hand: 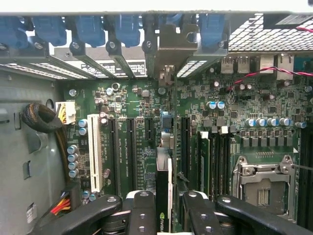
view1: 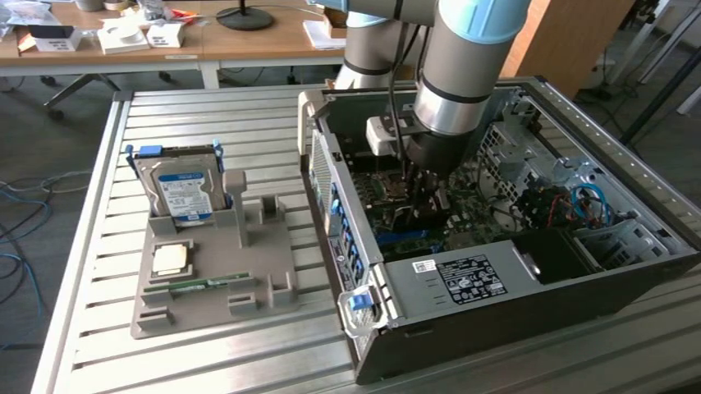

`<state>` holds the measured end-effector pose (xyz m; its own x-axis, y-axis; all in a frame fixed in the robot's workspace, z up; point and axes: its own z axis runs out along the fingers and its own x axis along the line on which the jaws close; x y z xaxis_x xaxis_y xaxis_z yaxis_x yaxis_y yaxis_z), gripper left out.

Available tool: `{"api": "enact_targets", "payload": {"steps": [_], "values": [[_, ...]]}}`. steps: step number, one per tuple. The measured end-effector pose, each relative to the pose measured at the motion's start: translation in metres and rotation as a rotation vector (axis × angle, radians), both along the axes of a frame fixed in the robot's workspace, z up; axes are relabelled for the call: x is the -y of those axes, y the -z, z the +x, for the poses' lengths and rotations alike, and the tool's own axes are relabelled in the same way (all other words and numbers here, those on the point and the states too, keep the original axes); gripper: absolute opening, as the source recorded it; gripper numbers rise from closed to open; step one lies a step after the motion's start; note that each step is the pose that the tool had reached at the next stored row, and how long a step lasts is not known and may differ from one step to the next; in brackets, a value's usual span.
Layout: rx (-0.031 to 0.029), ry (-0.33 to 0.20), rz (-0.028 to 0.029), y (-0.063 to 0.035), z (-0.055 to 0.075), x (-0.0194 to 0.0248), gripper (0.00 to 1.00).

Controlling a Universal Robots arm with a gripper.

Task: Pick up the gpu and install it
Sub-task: 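Insert the gpu into the slot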

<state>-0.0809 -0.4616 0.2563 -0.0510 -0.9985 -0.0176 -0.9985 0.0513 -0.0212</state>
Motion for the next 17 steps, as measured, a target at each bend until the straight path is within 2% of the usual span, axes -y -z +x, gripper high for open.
{"api": "enact_targets", "payload": {"steps": [9,17], "values": [[0.0011,-0.003,-0.0002,0.0025,-0.0010,0.0000,0.26],[0.0044,-0.012,-0.0001,0.0038,-0.0012,0.0000,0.26]]}}
